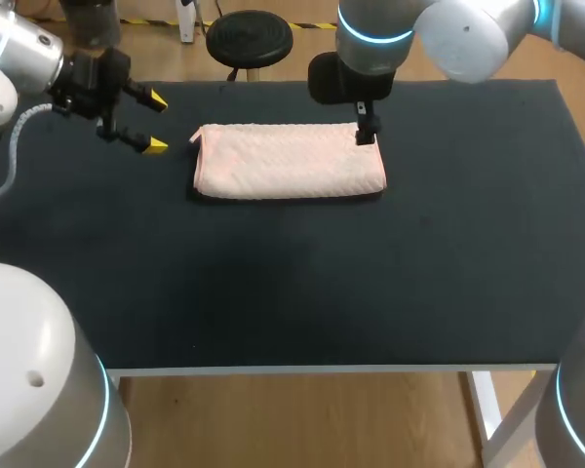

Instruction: Fold the towel

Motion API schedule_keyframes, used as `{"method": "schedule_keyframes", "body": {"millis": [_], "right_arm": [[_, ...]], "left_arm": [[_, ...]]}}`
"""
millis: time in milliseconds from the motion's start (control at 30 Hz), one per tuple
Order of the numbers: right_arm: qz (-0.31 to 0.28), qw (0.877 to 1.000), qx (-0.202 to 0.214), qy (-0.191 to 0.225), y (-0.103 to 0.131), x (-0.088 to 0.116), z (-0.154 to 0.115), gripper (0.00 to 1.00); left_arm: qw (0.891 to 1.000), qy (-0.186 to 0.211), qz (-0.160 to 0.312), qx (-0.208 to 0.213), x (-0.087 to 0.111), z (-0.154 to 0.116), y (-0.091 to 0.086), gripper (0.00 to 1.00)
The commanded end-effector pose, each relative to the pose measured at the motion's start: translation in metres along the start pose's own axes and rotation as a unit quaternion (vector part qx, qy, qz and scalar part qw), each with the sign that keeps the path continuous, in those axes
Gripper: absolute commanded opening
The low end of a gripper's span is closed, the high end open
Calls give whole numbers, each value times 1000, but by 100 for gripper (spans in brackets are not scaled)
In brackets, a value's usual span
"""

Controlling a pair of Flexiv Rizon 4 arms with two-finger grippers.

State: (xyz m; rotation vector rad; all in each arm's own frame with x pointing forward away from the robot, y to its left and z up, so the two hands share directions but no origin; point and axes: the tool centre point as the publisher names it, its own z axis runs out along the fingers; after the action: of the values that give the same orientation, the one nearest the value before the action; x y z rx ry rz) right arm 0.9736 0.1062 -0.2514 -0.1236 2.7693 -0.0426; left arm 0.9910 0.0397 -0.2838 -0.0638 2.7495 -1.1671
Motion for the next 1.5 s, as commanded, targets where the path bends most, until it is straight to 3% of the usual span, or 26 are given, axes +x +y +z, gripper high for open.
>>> {"method": "schedule_keyframes", "body": {"millis": [33, 267, 333, 400, 500, 600, 833, 1167, 1267, 1300, 1367, 1400, 1433, 1500], "right_arm": [[-1, 1000, 0, 1, -1, 0, 0, 100], [-1, 1000, 0, 1, -1, 0, 0, 100], [75, 995, -63, 7, -7, 2, 10, 100], [134, 985, -110, 5, -10, 8, 16, 100], [229, 957, -177, 20, -11, 14, 17, 100], [300, 933, -200, 10, -13, 20, 17, 100], [487, 838, -248, 7, -24, 14, 11, 100], [630, 741, -233, 28, -35, 11, 11, 100], [683, 693, -225, 55, -39, 16, 17, 100], [711, 663, -223, 71, -42, 18, 20, 100], [743, 625, -224, 87, -46, 21, 26, 100], [761, 599, -225, 104, -49, 22, 30, 100], [764, 595, -226, 108, -50, 24, 33, 100], [784, 568, -223, 117, -52, 27, 40, 100]], "left_arm": [[1000, 0, 1, 1, 0, -1, 1, 100], [1000, 0, 1, 1, 0, -1, 1, 100], [1000, 0, 1, 1, 0, -1, 1, 100], [1000, 0, 1, 1, 0, -1, 1, 100], [1000, 0, 1, 1, 0, -1, 1, 100], [1000, 0, 1, 1, 0, -1, 1, 100], [1000, 0, 1, 1, 0, -1, 1, 100], [1000, 0, 1, 1, 0, -1, 1, 100], [1000, 0, 1, 1, 0, -1, 1, 100], [1000, 0, 1, 1, 0, -1, 1, 100], [1000, 0, 1, 1, 0, -1, 1, 100], [1000, 0, 1, 1, 0, -1, 1, 100], [1000, 0, 1, 1, 0, -1, 1, 100], [1000, 0, 1, 1, 0, -1, 1, 100]]}}
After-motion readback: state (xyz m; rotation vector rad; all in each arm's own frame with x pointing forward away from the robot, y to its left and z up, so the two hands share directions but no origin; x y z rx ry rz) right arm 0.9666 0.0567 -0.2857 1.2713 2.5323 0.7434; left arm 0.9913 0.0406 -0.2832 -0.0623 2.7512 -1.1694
